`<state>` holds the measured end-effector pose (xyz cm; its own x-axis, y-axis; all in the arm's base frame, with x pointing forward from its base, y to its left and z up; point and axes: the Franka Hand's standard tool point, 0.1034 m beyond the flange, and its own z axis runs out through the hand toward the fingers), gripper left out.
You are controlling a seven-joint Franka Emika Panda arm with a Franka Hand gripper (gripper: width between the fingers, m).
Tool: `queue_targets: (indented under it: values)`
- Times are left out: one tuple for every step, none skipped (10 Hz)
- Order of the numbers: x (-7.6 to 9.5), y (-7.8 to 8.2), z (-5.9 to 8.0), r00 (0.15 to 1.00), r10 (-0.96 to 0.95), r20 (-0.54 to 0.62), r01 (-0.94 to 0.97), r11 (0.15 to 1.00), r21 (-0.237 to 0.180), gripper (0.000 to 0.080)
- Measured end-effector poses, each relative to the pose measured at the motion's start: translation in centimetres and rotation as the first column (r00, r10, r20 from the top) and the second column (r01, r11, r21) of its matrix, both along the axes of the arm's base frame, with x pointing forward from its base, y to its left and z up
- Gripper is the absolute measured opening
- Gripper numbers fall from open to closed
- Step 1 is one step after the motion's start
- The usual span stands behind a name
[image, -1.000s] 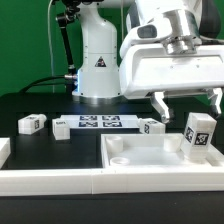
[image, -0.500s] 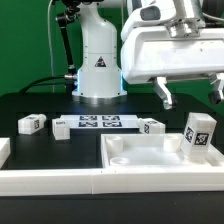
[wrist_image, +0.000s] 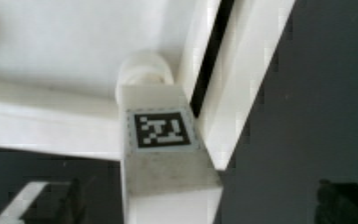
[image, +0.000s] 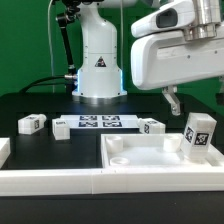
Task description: Assemble square table
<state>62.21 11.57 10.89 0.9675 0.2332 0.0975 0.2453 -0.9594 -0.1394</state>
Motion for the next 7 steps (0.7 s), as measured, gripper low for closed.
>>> queue_targets:
  values:
    - [0.3, 0.1, 0.1, 1.000, 0.000, -0.007, 0.000, 1.000, 0.003, 0.0648]
    - [0.3, 0.1, 0.0, 1.000, -0.002, -0.004, 0.002, 1.000, 0.003, 0.0648]
    - [0.3, 0.1, 0.0, 1.000, -0.002, -0.004, 0.002, 1.000, 0.003, 0.0648]
    - [0.3, 0.1, 0.0, 1.000, -0.002, -0.004, 0.002, 1.000, 0.003, 0.0648]
    - [0.4, 0.0, -0.1, 1.000, -0.019, -0.005, 0.019, 1.000, -0.001, 0.0648]
    - [0.8, -0.3, -0.7, 0.998, -0.064, 0.003, 0.064, 0.997, -0.033, 0.0648]
    - [1.1, -0.7, -1.0, 0.997, -0.076, 0.018, 0.076, 0.996, -0.048, 0.0648]
